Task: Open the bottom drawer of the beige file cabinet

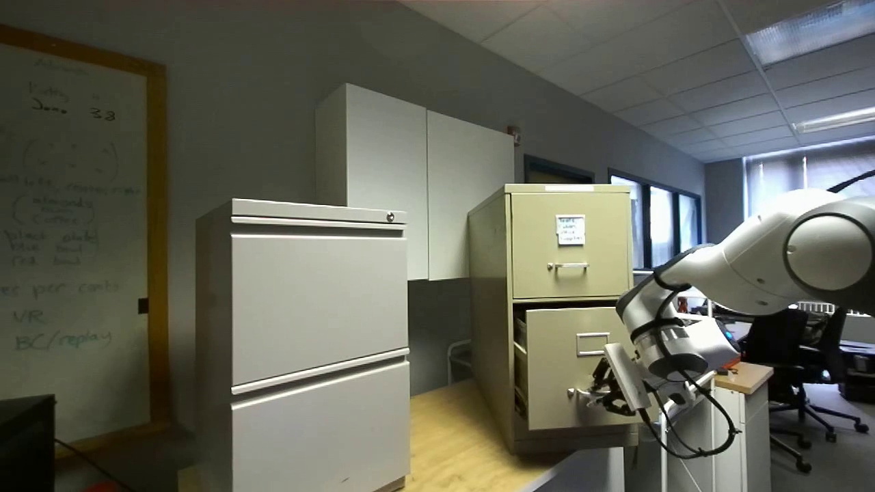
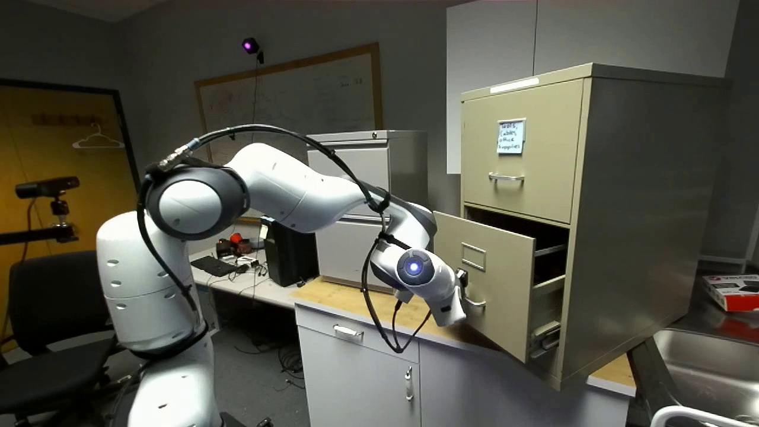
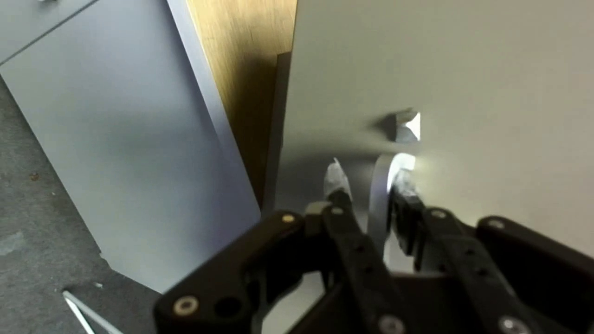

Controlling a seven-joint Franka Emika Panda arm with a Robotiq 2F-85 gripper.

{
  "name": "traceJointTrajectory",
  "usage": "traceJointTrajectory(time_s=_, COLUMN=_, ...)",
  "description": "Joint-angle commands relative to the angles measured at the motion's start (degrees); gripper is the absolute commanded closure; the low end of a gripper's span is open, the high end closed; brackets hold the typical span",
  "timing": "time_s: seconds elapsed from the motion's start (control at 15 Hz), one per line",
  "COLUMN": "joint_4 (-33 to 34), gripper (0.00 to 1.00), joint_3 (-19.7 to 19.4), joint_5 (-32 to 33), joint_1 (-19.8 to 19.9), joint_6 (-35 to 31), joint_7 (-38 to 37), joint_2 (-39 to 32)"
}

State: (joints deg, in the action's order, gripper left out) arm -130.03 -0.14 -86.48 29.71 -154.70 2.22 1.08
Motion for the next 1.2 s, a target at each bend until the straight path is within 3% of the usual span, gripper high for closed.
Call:
traceJointTrajectory(time_s=0.0, joint_4=-11.72, gripper=0.93, joint_3=-5.83, joint_5=-0.15, joint_1=-6.69, joint_6=7.35, joint_7=-0.06, joint_2=7.47)
traceJointTrajectory(time_s=0.33, joint_4=-17.33, gripper=0.93, joint_3=-11.0, joint_5=2.35, joint_1=-9.78, joint_6=11.99, joint_7=-2.75, joint_2=12.99)
traceJointTrajectory(time_s=1.13, joint_4=-24.63, gripper=0.93, joint_3=-14.57, joint_5=5.84, joint_1=-9.16, joint_6=18.55, joint_7=-6.68, joint_2=20.01)
